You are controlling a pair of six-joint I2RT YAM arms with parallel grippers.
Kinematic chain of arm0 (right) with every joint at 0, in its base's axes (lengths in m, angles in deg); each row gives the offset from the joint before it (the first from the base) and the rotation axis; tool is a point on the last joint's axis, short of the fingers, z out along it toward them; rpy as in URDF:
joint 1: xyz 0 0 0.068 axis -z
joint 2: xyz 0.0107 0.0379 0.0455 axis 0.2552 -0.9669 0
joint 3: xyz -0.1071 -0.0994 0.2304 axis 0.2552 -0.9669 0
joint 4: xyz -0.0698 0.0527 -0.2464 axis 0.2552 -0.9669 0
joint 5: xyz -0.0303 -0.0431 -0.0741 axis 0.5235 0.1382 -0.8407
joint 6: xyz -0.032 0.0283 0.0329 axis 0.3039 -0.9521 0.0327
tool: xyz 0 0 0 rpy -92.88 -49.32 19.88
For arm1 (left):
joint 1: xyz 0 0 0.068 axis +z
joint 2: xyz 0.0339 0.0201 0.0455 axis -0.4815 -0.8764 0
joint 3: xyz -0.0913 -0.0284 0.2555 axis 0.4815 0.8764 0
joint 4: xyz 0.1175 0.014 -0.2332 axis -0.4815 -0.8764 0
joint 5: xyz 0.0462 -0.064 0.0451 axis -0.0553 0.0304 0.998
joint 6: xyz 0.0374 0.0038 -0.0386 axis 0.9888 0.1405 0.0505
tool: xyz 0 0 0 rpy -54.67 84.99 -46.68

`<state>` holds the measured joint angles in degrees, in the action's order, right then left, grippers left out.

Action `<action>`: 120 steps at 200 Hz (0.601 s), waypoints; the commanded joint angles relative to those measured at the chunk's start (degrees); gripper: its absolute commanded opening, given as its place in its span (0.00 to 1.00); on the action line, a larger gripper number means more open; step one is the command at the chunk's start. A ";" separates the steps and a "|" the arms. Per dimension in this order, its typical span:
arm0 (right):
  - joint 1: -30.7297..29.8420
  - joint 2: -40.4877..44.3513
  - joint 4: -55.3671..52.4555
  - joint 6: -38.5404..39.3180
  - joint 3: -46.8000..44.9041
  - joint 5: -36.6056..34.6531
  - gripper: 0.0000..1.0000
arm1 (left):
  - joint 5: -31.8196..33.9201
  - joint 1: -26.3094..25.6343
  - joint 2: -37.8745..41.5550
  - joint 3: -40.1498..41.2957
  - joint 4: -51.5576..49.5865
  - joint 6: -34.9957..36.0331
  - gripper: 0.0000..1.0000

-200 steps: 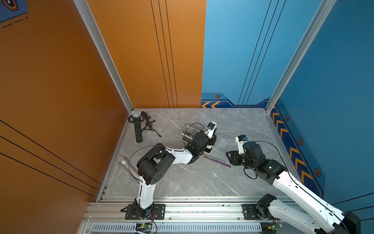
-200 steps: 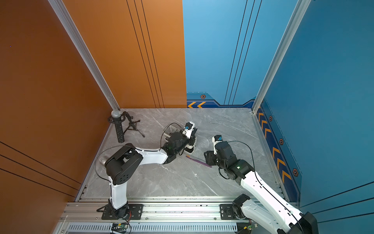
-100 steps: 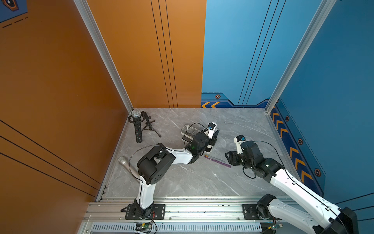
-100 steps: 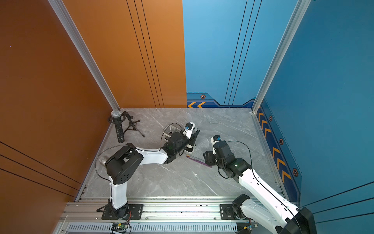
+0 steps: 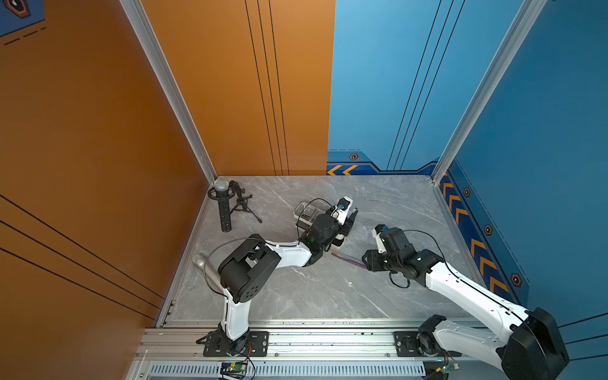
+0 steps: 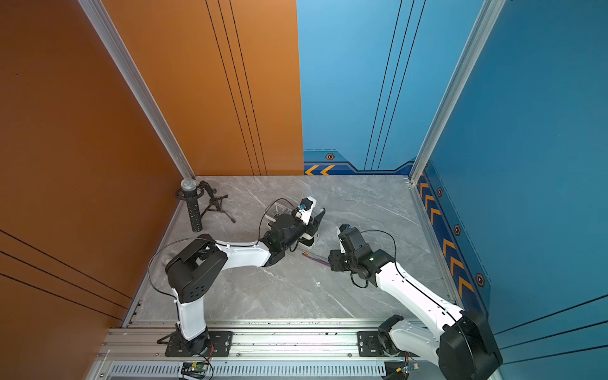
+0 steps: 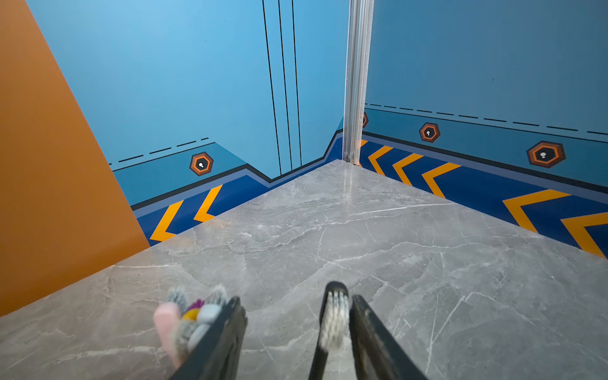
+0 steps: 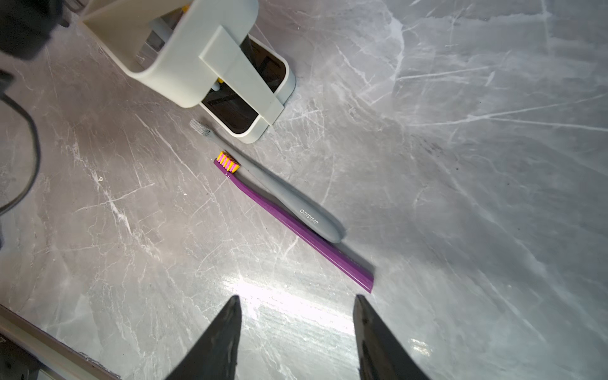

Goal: Place the toothbrush into the toothbrush holder
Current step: Place the toothbrush in the toothbrush holder.

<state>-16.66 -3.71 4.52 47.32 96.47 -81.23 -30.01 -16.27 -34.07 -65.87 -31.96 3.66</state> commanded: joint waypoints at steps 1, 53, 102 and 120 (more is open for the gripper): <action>0.10 -1.58 -1.10 1.67 1.22 0.44 0.54 | -0.72 -0.23 3.08 0.57 1.15 1.34 0.55; 0.06 -11.86 -0.85 1.95 2.53 -0.92 0.47 | 6.25 -3.05 11.62 5.92 1.16 -1.52 0.56; -1.57 -20.33 -0.03 3.35 4.07 -1.82 0.43 | 6.66 -4.03 21.86 14.10 0.97 -10.24 0.59; -2.68 -22.29 0.35 3.85 4.42 -3.36 0.43 | 5.47 -4.14 24.04 17.22 0.97 -12.83 0.59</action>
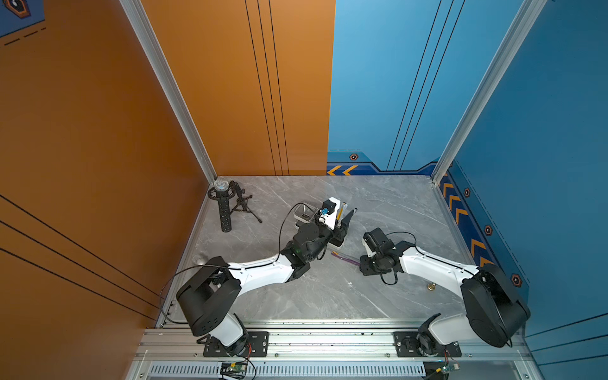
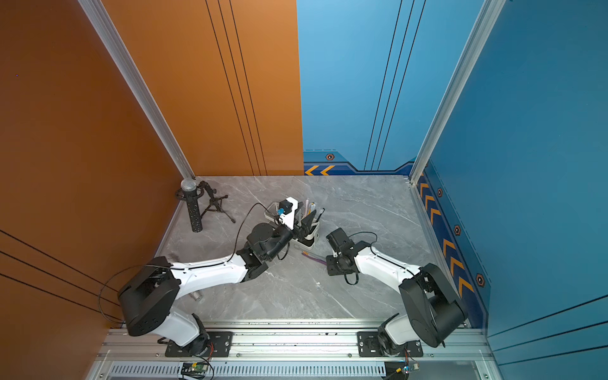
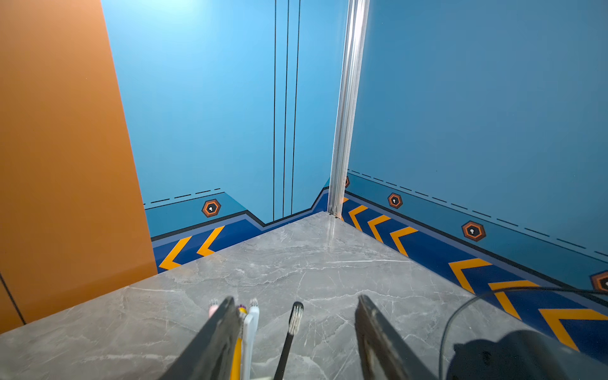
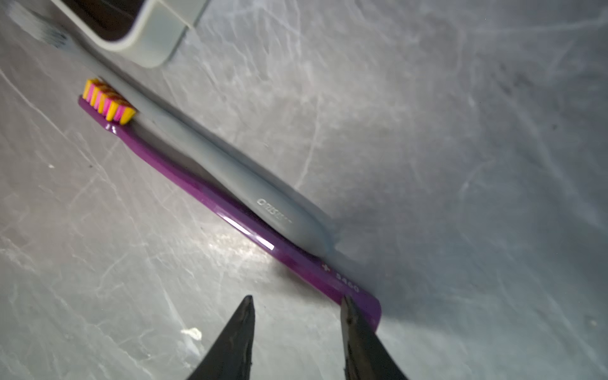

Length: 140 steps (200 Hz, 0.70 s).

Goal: Place the toothbrush into the toothbrush holder
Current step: Place the toothbrush in the toothbrush holder.

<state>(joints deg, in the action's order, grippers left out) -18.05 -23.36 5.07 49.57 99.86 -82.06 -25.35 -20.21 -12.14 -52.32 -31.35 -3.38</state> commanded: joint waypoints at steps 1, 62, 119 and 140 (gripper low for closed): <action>-1.36 -2.77 -0.18 1.63 1.08 -2.58 0.43 | 0.78 -0.17 2.14 3.88 0.36 -5.80 0.59; -5.63 -4.93 -0.25 2.28 2.59 -5.06 0.41 | 0.97 -0.50 4.49 11.79 0.36 -11.21 0.59; -6.97 -0.50 -0.82 3.87 3.81 -7.44 0.44 | 1.22 -1.18 9.22 17.82 0.36 -11.43 0.58; -5.49 -1.33 -0.89 5.12 4.82 -7.64 0.48 | 1.26 -1.97 12.61 20.42 0.27 -10.80 0.58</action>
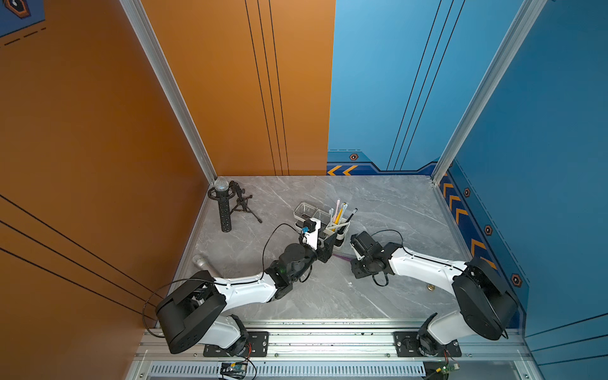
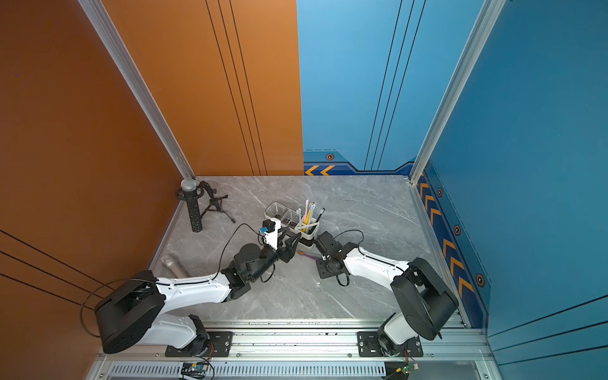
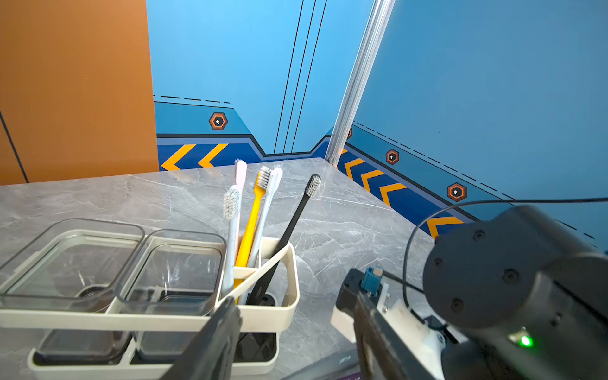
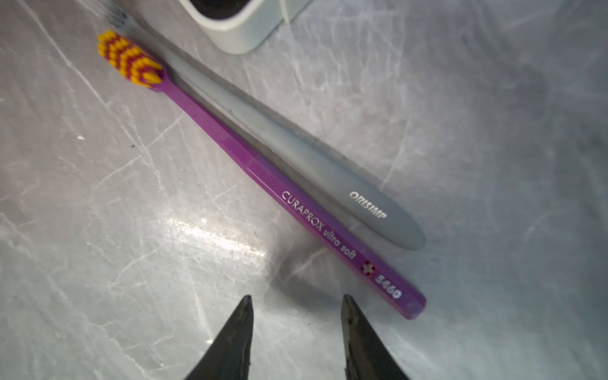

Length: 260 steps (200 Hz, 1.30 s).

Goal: Place the toothbrush into the toothbrush holder
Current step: Place the toothbrush in the toothbrush holder, then pick up the toothbrush from the center of the board.

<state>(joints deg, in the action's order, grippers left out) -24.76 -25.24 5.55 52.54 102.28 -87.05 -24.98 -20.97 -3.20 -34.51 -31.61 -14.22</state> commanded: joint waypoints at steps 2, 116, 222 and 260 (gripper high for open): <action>1.36 0.32 -1.36 2.28 2.57 -2.43 0.48 | 1.06 -1.39 3.96 3.00 0.54 0.05 0.58; 3.36 -7.45 -1.22 5.38 4.92 1.19 0.46 | 2.40 -2.87 10.22 11.79 0.18 -1.57 0.58; -4.35 -8.00 -1.05 1.57 1.52 -0.21 0.38 | 3.04 -3.60 10.51 12.99 0.19 -2.39 0.58; -6.87 -11.57 -1.13 0.59 2.96 -4.18 0.22 | 4.39 -3.86 12.49 15.16 0.18 -3.14 0.58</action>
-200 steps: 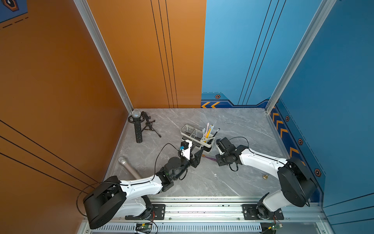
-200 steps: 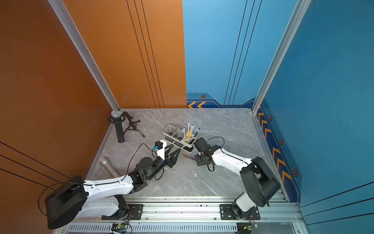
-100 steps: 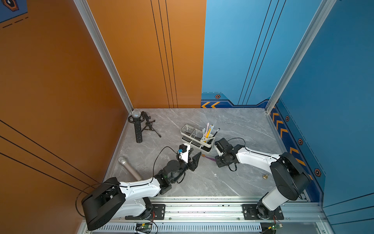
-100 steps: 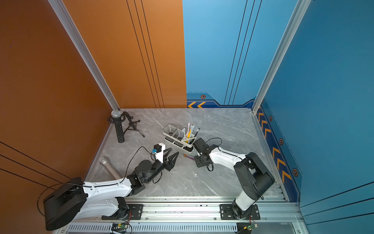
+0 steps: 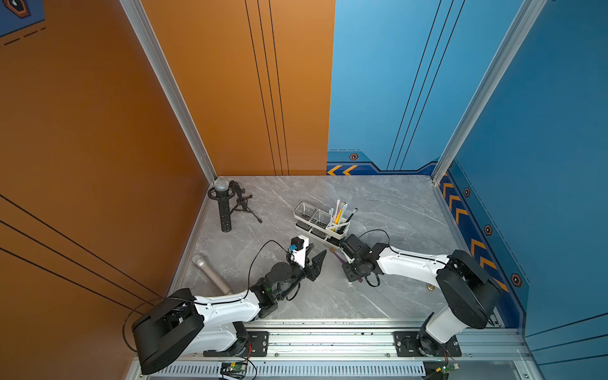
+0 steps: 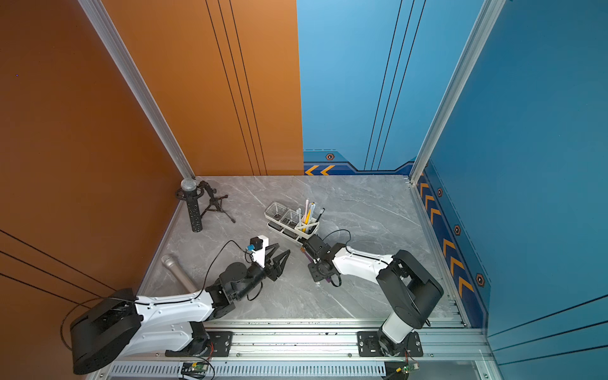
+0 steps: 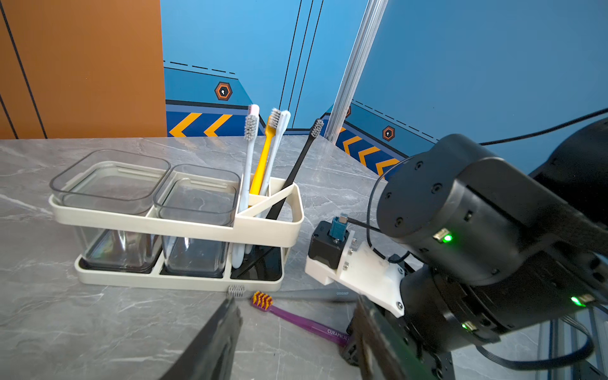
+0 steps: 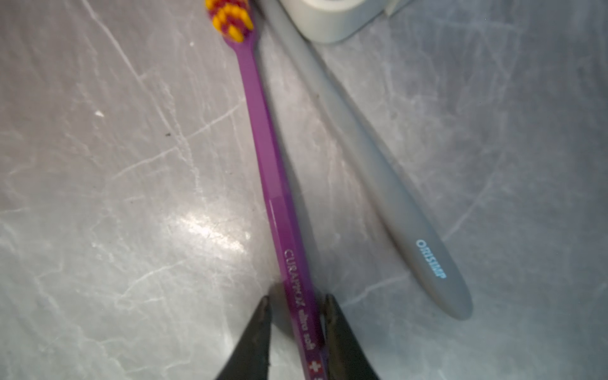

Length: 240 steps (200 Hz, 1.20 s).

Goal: Place the toothbrush into the toothbrush holder
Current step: Pick up the toothbrush from the center of the board.

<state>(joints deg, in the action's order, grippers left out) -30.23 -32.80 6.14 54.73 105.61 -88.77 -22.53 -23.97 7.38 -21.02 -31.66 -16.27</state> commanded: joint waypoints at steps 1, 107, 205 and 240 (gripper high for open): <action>-1.49 -4.05 -1.75 -1.62 -0.34 -2.52 0.21 | 2.05 -0.86 1.99 1.77 0.23 -1.12 0.58; -2.97 -2.87 3.82 -3.42 -2.45 -0.86 0.00 | 8.20 -0.70 8.52 3.02 -14.26 -12.10 0.57; -6.86 9.99 4.45 -4.57 -2.06 -0.57 0.00 | -3.97 3.89 6.76 -9.55 -34.62 -21.15 0.63; -7.96 14.41 3.88 -5.30 -1.22 -1.03 0.00 | -11.20 7.68 1.31 -12.59 -35.76 -23.64 0.64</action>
<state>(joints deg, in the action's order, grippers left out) -37.29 -20.93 11.60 50.86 103.36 -89.58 -26.27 -18.59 11.70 -31.29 -64.09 -37.02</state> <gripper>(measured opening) 0.125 0.637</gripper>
